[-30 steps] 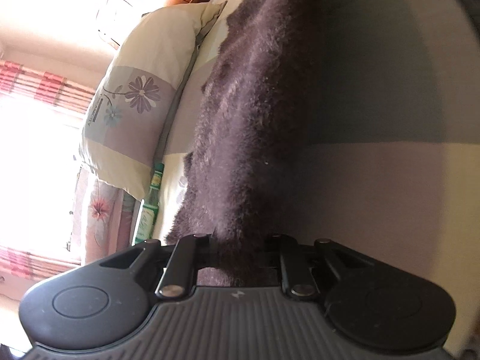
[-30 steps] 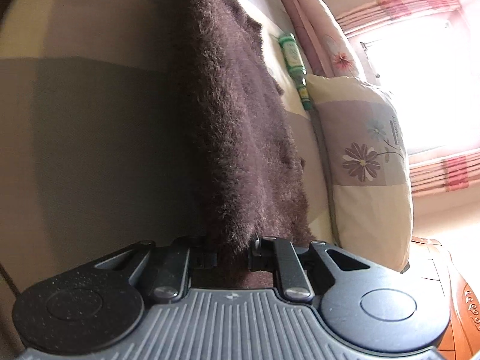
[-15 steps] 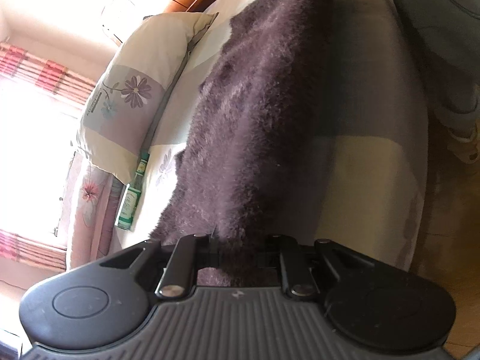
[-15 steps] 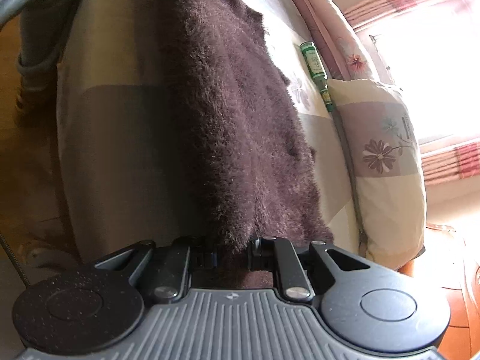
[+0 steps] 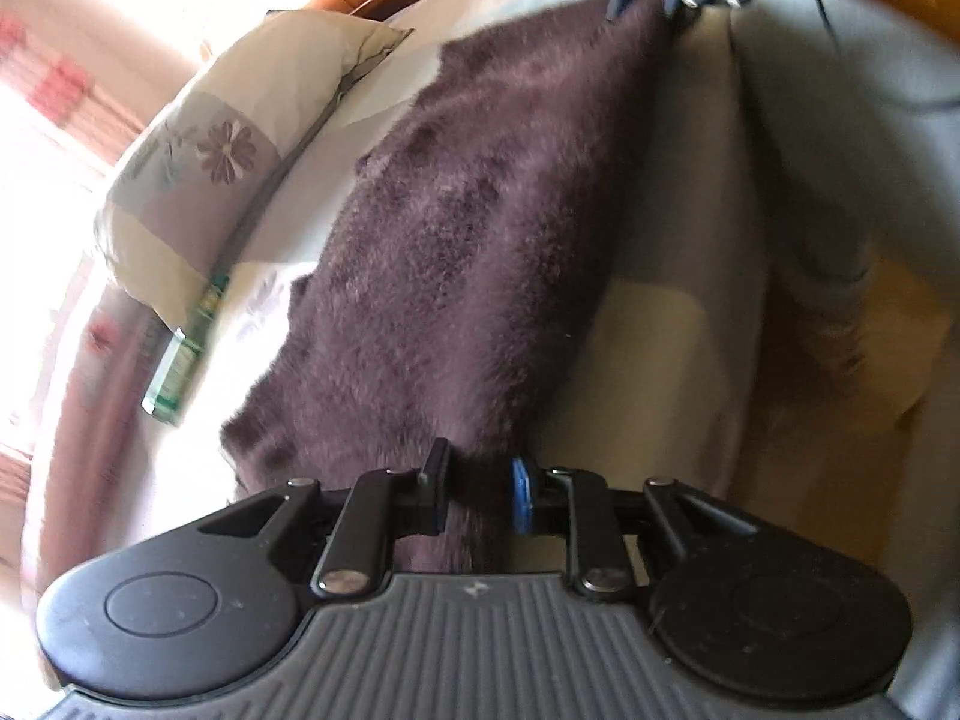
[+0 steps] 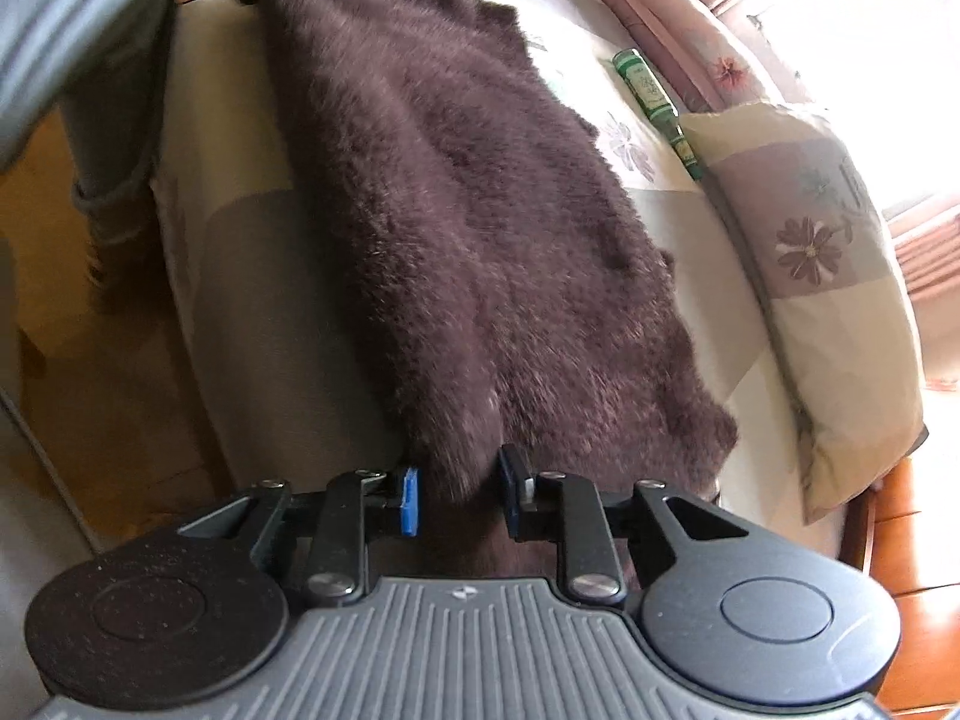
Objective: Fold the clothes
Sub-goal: 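Lay the folded edge down and open both tools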
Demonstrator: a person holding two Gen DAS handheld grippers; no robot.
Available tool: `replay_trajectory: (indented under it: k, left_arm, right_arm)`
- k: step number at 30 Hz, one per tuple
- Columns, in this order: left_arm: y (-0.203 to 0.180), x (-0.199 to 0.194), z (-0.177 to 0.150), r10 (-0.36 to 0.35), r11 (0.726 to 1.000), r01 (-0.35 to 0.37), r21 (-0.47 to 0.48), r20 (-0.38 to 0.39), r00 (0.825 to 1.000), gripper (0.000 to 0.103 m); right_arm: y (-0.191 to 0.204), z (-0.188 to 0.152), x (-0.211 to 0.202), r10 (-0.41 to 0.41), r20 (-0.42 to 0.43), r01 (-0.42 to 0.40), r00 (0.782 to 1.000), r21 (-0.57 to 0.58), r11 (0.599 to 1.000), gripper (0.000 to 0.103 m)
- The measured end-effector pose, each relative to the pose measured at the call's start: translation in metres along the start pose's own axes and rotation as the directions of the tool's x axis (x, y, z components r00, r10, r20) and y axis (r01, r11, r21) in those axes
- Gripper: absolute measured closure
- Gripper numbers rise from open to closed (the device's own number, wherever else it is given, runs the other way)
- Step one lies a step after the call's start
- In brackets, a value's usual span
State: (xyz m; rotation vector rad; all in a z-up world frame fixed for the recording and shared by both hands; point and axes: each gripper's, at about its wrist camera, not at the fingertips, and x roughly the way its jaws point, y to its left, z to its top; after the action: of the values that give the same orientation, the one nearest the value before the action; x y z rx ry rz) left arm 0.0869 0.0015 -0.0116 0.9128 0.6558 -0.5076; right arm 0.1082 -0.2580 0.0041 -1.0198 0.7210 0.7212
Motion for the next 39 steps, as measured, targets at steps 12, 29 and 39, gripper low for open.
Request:
replay_trajectory:
  k: [12,29,39]
  left_arm:
    - [0.073,0.008,0.005,-0.114,0.842,0.162,-0.515,0.124,0.986,0.078]
    - [0.035,0.033,-0.035,0.011,0.7,-0.023,-0.714,-0.021,1.0,0.022]
    - [0.069,0.032,-0.029,0.011,0.601,0.049,-0.798,0.07,0.997,0.017]
  right_arm:
    - [-0.063,0.002,-0.026,0.071,0.236,-0.182,0.969,0.493,0.851,0.046]
    - [-0.012,-0.06,-0.001,-0.171,0.141,-0.03,0.975,0.849,0.528,0.022]
    - [-0.027,-0.058,-0.003,-0.209,0.146,-0.025,0.967,0.87,0.493,0.019]
